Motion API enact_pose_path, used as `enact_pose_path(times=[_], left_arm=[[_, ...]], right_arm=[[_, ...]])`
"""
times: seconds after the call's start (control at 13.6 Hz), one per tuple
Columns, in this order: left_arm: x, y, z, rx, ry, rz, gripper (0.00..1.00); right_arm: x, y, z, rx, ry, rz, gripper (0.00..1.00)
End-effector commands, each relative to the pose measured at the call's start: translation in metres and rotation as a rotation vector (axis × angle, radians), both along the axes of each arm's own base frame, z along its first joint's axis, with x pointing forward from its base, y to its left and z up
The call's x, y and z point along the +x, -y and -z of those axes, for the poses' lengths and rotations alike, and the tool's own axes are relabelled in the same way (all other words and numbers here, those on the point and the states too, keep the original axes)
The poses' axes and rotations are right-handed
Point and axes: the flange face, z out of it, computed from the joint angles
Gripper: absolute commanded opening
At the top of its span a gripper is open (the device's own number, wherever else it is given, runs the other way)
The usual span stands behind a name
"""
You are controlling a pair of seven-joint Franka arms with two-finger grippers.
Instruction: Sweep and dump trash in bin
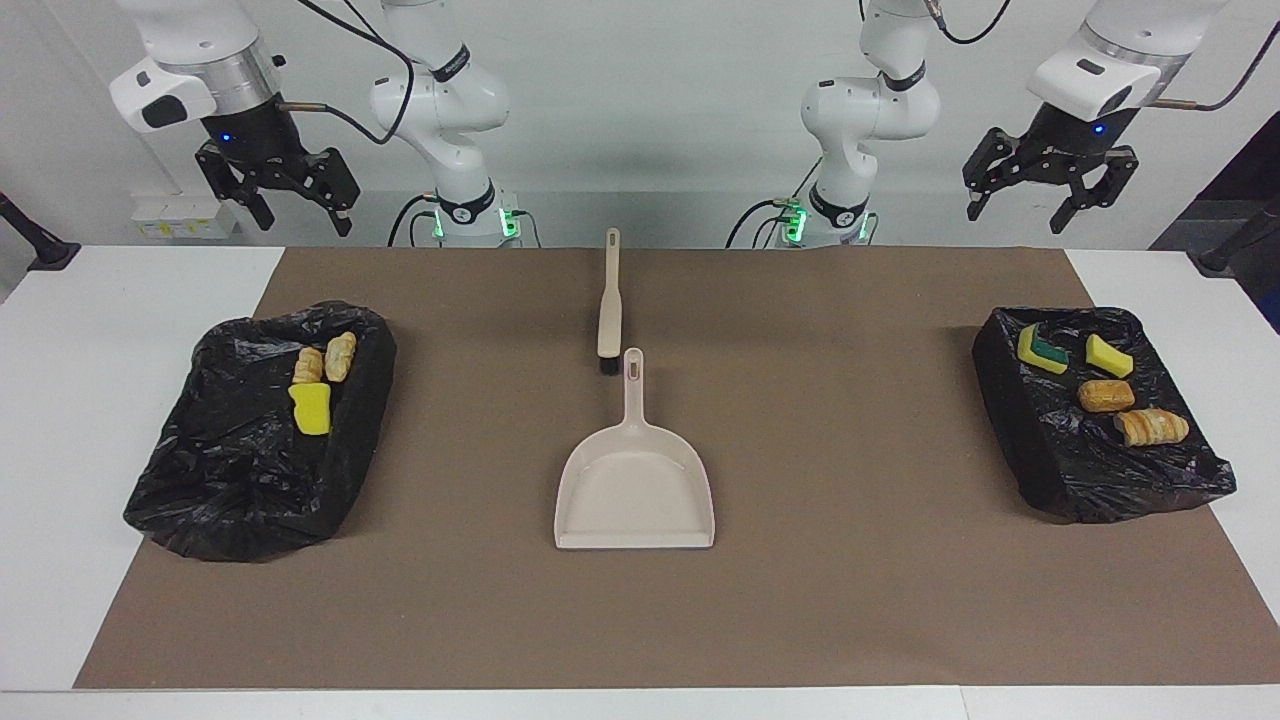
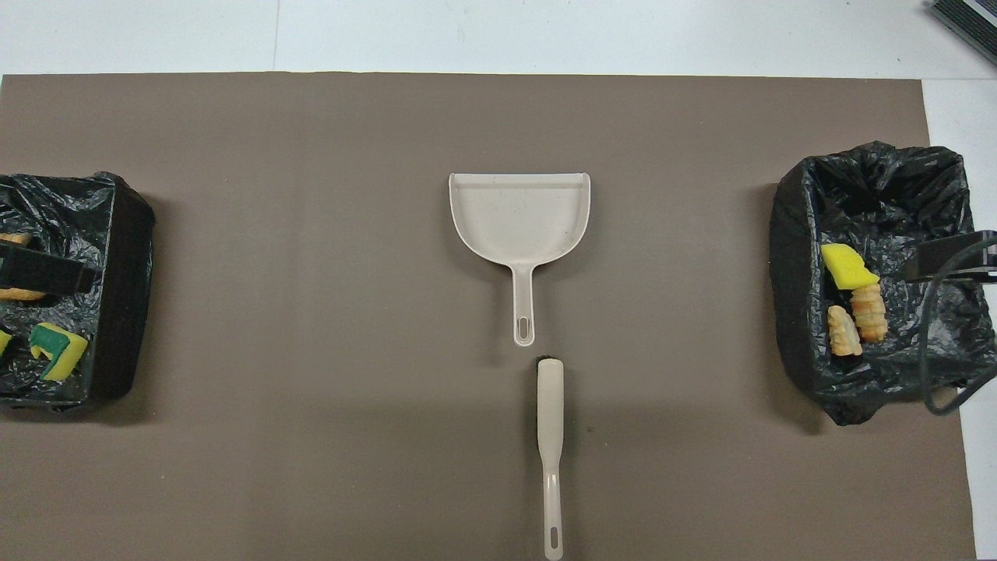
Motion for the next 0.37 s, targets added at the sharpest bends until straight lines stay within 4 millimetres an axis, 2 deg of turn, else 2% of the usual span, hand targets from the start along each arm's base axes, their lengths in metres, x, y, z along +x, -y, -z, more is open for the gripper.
enact_pose_path(times=[0.0, 0.3], left_arm=[[0.0007, -0.0031, -0.0041, 0.004, -0.017, 0.01, 1.0], [-0.0016, -0.0008, -0.0042, 0.005, -0.025, 0.015, 1.0]], right_arm=[[-0.0076, -0.0001, -0.0003, 0.018, -0.006, -0.003, 1.0], [-0.0076, -0.0003, -0.0003, 0.02, -0.006, -0.003, 1.0]])
